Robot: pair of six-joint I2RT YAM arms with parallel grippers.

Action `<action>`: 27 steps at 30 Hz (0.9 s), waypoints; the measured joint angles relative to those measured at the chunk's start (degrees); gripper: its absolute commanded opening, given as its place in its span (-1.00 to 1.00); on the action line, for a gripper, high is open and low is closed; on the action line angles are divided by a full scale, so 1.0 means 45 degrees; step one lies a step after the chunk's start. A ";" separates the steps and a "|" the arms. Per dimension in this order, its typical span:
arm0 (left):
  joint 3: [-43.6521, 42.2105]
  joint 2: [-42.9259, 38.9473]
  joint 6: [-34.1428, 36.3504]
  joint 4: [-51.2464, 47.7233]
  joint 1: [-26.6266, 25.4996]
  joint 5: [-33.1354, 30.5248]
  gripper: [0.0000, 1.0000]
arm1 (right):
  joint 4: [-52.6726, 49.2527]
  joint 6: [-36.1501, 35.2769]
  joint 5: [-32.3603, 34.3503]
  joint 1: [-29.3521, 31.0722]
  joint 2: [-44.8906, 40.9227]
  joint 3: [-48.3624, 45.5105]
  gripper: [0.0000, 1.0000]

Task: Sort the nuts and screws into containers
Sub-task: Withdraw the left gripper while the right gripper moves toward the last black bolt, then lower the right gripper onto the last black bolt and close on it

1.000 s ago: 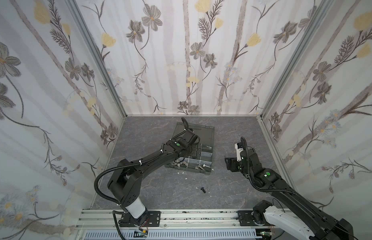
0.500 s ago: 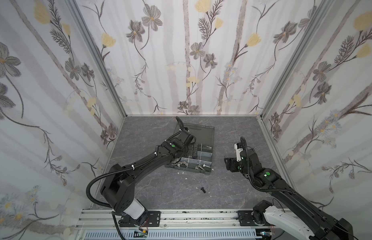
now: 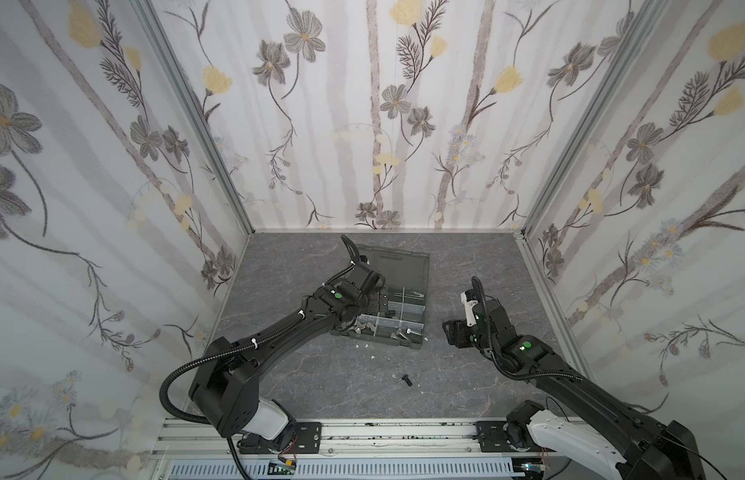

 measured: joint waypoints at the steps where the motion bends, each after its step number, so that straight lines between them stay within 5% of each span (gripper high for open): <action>1: -0.0034 -0.0019 -0.0044 0.0005 0.0015 -0.0034 1.00 | 0.0039 0.0073 -0.0063 0.0151 0.0044 -0.0083 0.44; 27: -0.0797 -0.0457 -0.0461 0.0092 0.0117 -0.0170 1.00 | 0.1044 0.1098 -0.0529 0.5736 0.4760 0.0704 -0.13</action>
